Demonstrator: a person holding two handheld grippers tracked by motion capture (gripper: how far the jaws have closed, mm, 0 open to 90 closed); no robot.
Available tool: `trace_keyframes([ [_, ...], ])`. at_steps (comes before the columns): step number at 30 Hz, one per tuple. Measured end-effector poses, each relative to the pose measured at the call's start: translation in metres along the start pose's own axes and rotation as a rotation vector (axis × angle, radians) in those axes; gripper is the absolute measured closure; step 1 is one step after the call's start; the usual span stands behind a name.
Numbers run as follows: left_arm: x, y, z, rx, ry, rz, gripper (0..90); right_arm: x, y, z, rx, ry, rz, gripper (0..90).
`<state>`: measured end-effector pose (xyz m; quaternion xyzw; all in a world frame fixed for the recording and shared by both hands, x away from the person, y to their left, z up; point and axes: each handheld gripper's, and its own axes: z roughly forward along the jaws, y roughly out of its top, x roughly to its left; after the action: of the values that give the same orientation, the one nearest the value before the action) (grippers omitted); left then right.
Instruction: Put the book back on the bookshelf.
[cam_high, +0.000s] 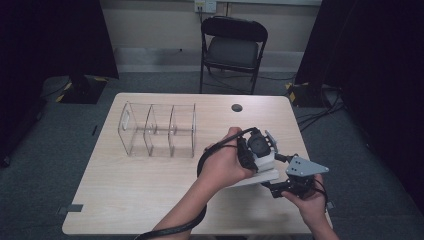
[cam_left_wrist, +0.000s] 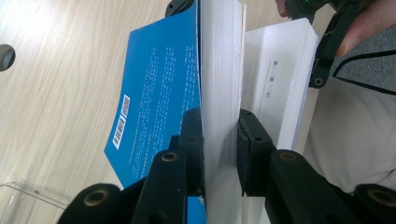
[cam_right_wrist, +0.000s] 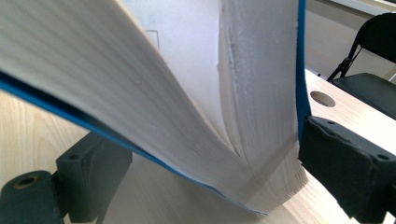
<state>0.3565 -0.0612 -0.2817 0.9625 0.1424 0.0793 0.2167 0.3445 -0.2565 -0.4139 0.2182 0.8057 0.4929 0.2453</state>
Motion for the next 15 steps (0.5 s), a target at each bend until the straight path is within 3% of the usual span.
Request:
trace_keyframes([
  [7, 0.0020, 0.0002, -0.0001, -0.006, -0.006, -0.006, 75.0, -0.0006, -0.0004, 0.0004, 0.001, 0.000, 0.029, 9.2],
  [15, 0.0013, 0.0015, 0.0008, 0.000, -0.015, 0.005, 74.8, 0.0009, 0.0003, -0.0019, 0.003, -0.018, 0.000, 9.2],
])
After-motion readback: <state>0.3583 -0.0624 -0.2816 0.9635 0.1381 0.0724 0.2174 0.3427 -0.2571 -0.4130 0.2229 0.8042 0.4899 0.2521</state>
